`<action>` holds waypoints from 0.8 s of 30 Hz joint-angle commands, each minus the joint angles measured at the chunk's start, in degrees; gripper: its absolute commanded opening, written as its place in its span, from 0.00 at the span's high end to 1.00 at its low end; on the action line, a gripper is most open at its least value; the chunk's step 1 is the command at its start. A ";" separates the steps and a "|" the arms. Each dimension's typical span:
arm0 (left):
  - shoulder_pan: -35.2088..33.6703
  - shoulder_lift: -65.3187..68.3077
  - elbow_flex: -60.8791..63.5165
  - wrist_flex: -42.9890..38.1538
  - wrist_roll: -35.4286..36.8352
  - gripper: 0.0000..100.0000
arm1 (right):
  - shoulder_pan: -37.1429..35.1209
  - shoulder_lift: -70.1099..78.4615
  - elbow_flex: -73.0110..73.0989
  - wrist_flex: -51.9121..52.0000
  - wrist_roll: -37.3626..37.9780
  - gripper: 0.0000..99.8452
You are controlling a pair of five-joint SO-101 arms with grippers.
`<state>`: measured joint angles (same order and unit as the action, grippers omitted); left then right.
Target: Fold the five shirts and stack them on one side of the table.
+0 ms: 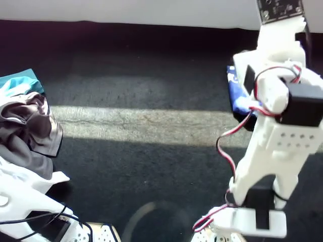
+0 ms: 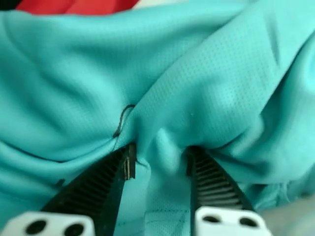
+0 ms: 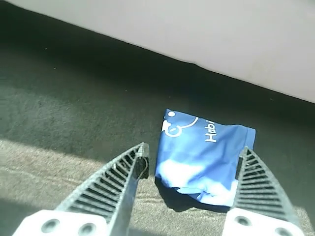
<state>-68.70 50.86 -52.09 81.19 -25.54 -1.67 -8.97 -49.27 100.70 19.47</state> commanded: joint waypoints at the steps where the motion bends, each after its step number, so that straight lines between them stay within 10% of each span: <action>1: 1.19 -0.57 -5.93 2.29 -0.26 0.98 | -0.75 -6.64 7.96 0.22 -0.35 0.72; 12: 11.03 -1.54 -44.18 20.48 4.31 0.99 | -0.57 -9.54 25.45 0.13 -0.35 0.72; 24: 46.11 -36.18 -35.30 20.48 8.79 0.99 | 16.04 -9.54 35.74 0.13 -0.26 0.72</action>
<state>-35.03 24.75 -89.10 101.49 -17.27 8.97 -16.44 -15.43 100.70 19.47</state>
